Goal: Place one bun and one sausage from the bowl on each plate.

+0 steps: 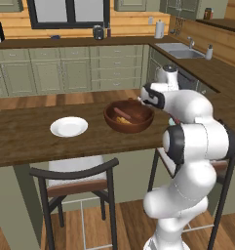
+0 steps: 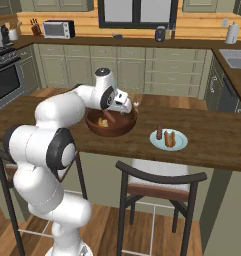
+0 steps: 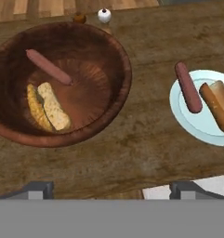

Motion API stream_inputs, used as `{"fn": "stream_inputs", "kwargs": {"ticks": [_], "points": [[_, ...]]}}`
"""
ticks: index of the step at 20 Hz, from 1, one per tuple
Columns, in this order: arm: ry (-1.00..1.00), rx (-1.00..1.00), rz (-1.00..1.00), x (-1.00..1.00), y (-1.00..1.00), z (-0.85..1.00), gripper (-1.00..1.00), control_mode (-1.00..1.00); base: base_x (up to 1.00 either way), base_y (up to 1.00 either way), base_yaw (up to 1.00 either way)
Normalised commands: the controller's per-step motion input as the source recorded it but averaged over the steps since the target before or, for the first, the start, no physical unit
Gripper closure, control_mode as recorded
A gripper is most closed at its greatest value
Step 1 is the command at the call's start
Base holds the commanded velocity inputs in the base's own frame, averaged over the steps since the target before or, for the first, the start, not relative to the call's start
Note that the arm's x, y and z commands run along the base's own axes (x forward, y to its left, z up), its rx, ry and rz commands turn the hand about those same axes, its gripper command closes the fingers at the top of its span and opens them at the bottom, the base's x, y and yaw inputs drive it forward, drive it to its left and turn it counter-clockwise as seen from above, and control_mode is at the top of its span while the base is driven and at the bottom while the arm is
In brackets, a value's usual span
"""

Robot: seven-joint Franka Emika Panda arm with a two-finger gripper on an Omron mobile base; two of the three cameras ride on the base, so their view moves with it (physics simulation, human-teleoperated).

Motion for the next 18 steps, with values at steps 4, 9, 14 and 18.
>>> {"fn": "stream_inputs", "kwargs": {"ticks": [4, 9, 14, 18], "points": [[0.2, 0.31, 0.3, 0.37, 0.94, -0.07, -1.0, -1.0, 0.0, 0.0, 0.0], [0.06, 0.11, 0.14, 0.33, 0.26, -0.4, -1.0, -1.0, 0.0, 0.0, 0.0], [0.06, -0.06, 0.01, 0.83, 0.03, -0.39, -1.0, -1.0, 0.0, 0.0, 0.0], [0.2, 0.0, 0.09, 0.53, 0.0, -0.4, -1.0, -1.0, 0.0, 0.0, 0.0]]}}
